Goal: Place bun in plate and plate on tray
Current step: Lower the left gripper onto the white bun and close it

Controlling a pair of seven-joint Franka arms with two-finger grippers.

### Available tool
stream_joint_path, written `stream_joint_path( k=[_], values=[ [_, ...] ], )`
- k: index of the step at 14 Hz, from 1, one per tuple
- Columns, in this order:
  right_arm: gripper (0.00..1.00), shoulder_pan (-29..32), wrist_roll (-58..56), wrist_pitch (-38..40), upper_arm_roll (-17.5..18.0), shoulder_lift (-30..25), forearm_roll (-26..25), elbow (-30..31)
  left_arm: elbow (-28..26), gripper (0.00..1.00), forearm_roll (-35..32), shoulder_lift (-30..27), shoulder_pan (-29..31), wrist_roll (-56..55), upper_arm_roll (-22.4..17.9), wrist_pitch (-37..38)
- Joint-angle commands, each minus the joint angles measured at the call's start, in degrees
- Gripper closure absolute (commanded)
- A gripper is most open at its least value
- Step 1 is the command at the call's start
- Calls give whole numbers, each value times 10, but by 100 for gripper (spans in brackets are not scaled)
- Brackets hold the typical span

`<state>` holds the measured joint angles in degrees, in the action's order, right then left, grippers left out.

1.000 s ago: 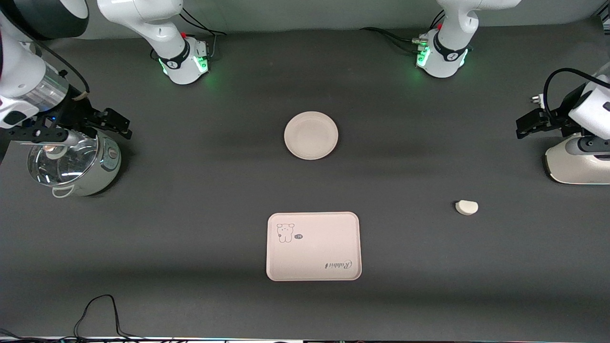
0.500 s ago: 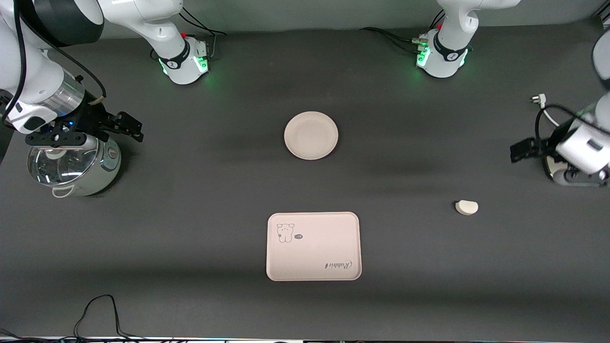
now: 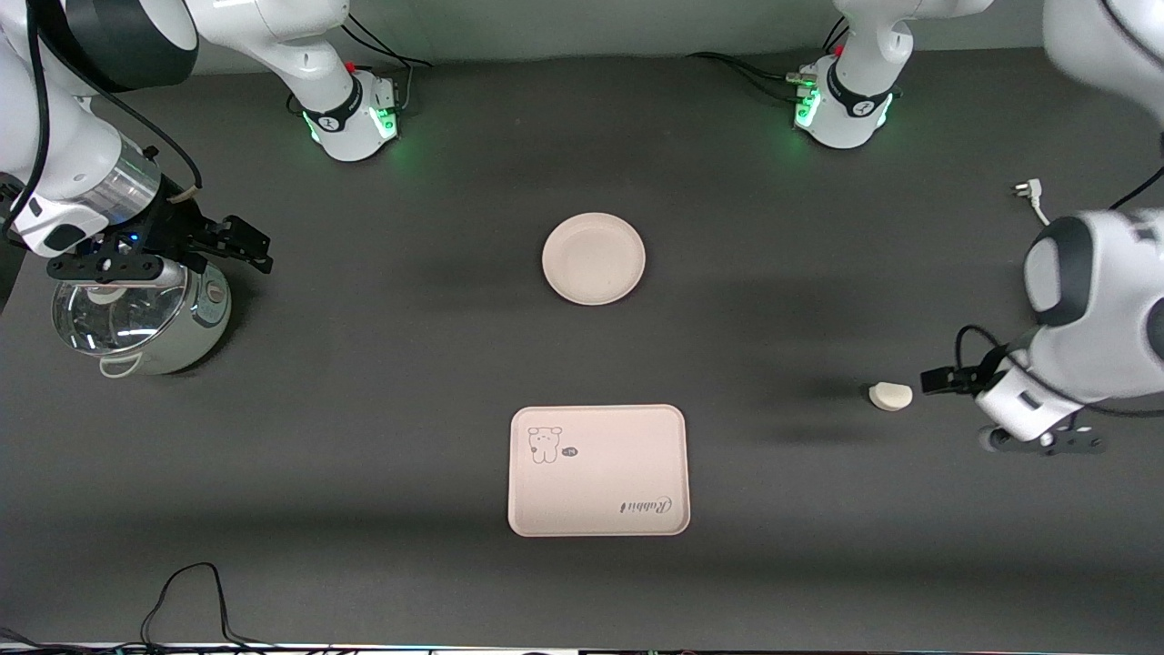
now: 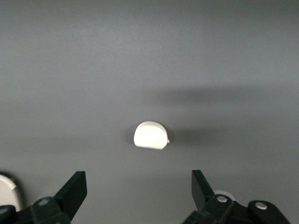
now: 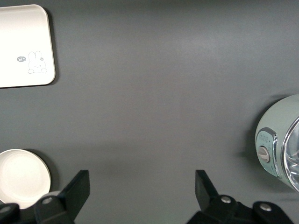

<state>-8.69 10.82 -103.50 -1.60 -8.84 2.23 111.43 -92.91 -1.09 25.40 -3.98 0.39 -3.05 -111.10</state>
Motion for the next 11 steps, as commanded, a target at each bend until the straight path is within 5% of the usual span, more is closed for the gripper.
stream_joint_path(
  k=[1,11],
  values=[
    [0,-4,0,-7,-5,-6,10,2,-46,0,12,-3,-3,12,9,-17],
    [0,-3,1,-6,-17,-7,34,1,-72,0,43,90,26,36,6,-83]
  ],
)
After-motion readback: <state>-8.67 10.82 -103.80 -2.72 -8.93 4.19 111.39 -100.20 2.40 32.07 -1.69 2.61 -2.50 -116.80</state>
